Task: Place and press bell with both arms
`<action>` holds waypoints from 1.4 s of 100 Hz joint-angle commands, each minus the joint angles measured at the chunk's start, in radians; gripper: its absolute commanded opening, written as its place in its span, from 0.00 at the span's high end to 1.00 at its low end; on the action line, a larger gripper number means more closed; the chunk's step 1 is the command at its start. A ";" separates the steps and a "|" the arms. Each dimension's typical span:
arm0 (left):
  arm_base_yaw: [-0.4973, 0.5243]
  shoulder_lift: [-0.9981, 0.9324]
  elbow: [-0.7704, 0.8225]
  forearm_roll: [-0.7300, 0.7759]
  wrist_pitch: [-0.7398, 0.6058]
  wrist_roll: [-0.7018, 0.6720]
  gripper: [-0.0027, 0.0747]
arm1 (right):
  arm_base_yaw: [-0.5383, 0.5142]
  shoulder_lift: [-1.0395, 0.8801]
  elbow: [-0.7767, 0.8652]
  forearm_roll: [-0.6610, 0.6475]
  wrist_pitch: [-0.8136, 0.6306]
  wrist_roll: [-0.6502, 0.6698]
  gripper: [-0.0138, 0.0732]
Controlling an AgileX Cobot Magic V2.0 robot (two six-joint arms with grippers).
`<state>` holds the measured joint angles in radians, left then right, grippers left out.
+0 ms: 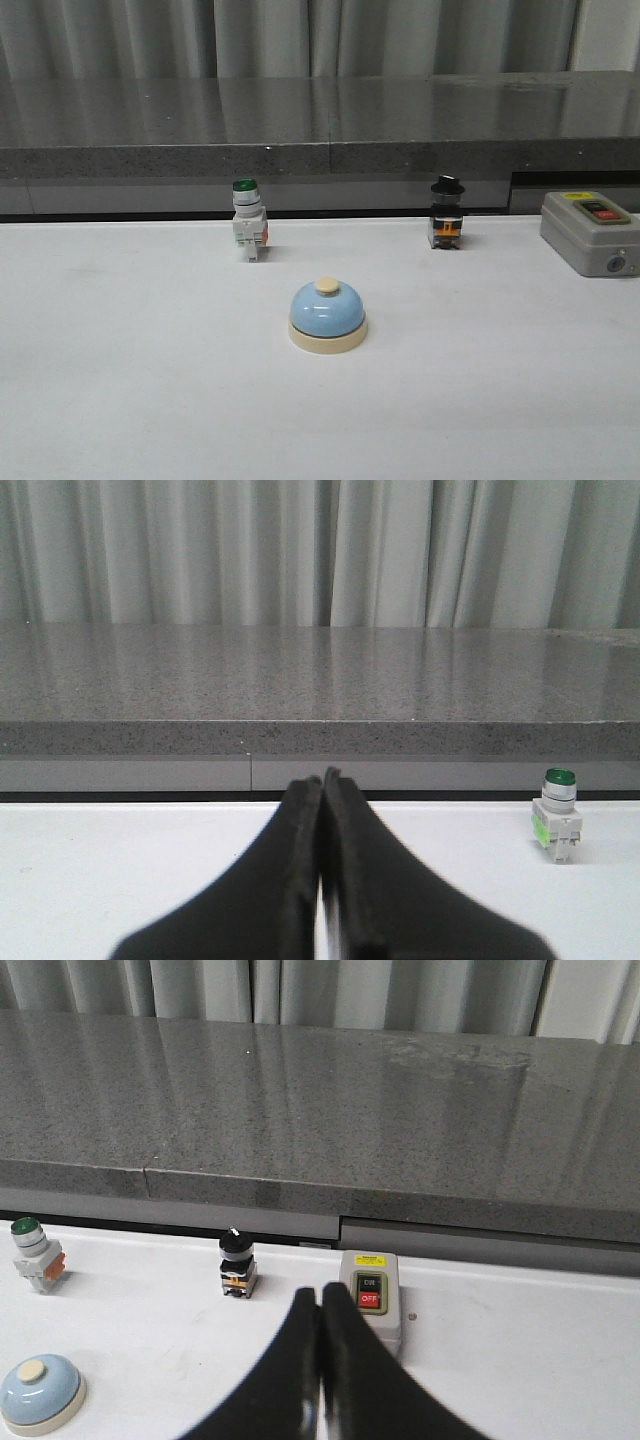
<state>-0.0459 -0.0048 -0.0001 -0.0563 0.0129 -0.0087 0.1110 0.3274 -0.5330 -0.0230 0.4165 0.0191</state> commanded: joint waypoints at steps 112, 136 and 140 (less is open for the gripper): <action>0.000 -0.030 0.043 -0.008 -0.083 -0.009 0.99 | -0.065 -0.351 0.494 0.011 -0.381 -0.005 0.91; 0.000 -0.030 0.043 -0.008 -0.083 -0.009 0.99 | -0.102 -0.351 0.545 0.034 -0.422 -0.005 0.91; 0.000 -0.030 0.043 -0.008 -0.083 -0.009 0.99 | -0.102 -0.351 0.545 0.034 -0.426 -0.005 0.91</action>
<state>-0.0459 -0.0048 -0.0001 -0.0563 0.0111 -0.0087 0.0171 -0.0099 0.0254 0.0069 0.0946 0.0191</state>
